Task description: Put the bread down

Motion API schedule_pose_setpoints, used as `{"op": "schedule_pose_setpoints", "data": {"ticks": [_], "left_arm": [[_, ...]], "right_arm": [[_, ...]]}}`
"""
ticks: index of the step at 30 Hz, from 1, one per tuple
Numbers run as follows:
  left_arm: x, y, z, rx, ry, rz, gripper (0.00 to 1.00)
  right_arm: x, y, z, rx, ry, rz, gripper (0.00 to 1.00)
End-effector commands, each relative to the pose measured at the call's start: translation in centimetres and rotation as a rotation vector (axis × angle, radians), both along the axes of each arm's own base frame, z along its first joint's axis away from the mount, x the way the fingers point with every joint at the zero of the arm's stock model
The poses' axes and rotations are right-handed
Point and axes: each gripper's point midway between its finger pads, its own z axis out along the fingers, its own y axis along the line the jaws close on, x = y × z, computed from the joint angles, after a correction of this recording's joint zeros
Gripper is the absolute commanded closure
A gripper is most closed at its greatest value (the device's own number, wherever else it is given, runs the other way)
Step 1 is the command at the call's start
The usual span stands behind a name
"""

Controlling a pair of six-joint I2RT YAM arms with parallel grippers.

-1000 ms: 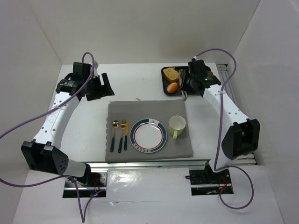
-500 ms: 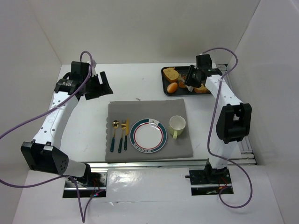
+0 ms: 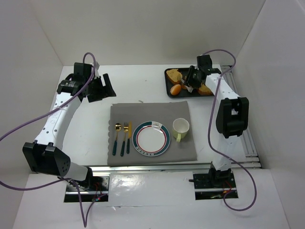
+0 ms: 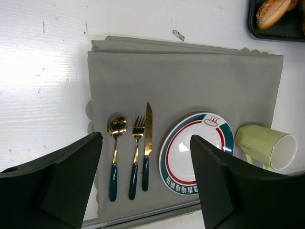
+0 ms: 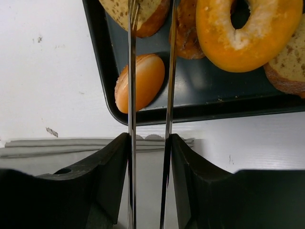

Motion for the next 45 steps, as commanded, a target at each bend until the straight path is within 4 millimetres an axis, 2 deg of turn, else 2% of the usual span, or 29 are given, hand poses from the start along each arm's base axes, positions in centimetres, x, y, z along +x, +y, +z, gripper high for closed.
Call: {"op": "schedule_pose_setpoints", "data": {"ticks": [1,2,8,9,12,15,16,18,20,21,22,24,26,28,29,32,34,36,37,38,40,41,43,45], "left_arm": [[0.7,0.0,0.7,-0.013,-0.031,0.003,0.13],[0.7,0.0,0.7,-0.013,-0.031,0.003,0.13],[0.8,-0.2,0.4,-0.025,-0.017,0.003,0.13],[0.8,-0.2,0.4,-0.025,-0.017,0.003,0.13],[0.8,-0.2,0.4,-0.025,-0.017,0.003,0.13],[0.8,-0.1,0.4,-0.018,-0.018,0.010,0.13],[1.0,-0.1,0.7,-0.019,-0.027,0.010,0.13],[1.0,-0.1,0.7,-0.019,-0.027,0.010,0.13],[0.8,-0.4,0.8,-0.033,-0.025,-0.004,0.13],[0.8,-0.4,0.8,-0.033,-0.025,-0.004,0.13],[0.8,-0.6,0.8,-0.040,-0.025,-0.010,0.13],[0.8,-0.8,0.9,-0.053,-0.021,-0.010,0.13],[0.9,-0.8,1.0,-0.054,-0.030,-0.011,0.13],[0.8,-0.8,0.6,-0.052,-0.020,-0.010,0.13],[0.7,-0.5,1.0,-0.043,-0.033,0.000,0.13],[0.7,-0.2,0.6,-0.031,-0.026,0.011,0.13],[0.9,0.8,0.5,-0.024,-0.027,0.043,0.13],[0.7,1.2,0.7,-0.032,-0.026,0.050,0.13],[0.8,1.6,0.7,-0.032,-0.026,0.059,0.13],[0.7,1.9,1.2,-0.033,-0.039,0.068,0.13],[0.6,2.2,1.5,-0.023,-0.050,0.079,0.13],[0.6,2.4,1.5,-0.014,-0.051,0.087,0.13],[0.4,2.4,1.5,-0.015,-0.053,0.087,0.13],[0.4,2.7,1.5,-0.014,-0.053,0.097,0.13]], "right_arm": [[2.4,0.2,3.7,0.035,-0.129,-0.001,0.53],[3.1,-0.2,3.6,0.035,-0.134,-0.010,0.53],[3.7,-0.2,1.4,0.041,-0.076,0.005,0.52],[3.5,0.3,1.0,0.063,-0.065,0.027,0.52],[3.3,0.1,1.6,0.088,-0.084,0.028,0.57],[2.9,-0.2,2.9,0.105,-0.119,0.023,0.67],[2.3,-0.2,4.1,0.105,-0.137,0.024,0.75],[1.9,-0.4,5.5,0.101,-0.167,0.019,0.79],[1.1,-0.6,8.2,0.096,-0.219,0.013,0.81],[0.7,-0.7,8.7,0.096,-0.227,0.013,0.81],[0.3,-0.7,10.5,0.098,-0.264,0.015,0.81],[-0.6,-0.8,11.2,0.091,-0.260,0.020,0.83],[-1.5,-0.7,13.5,0.085,-0.300,0.043,0.83],[-2.7,-0.4,14.7,0.070,-0.311,0.066,0.83],[-3.9,0.3,15.6,0.068,-0.324,0.095,0.83],[-8.0,2.6,16.3,0.045,-0.320,0.213,0.84],[-11.2,5.2,15.5,0.038,-0.287,0.317,0.84],[-14.7,6.8,14.4,0.042,-0.241,0.419,0.84],[-16.8,7.5,13.5,0.046,-0.185,0.463,0.84],[-18.9,9.5,13.3,0.057,-0.165,0.534,0.84],[-22.7,10.7,12.8,0.077,-0.120,0.584,0.84],[-24.6,12.0,12.6,0.084,-0.097,0.634,0.84],[-28.0,12.6,11.1,0.088,-0.022,0.681,0.84],[-30.3,12.7,9.4,0.094,0.043,0.714,0.84]]}}
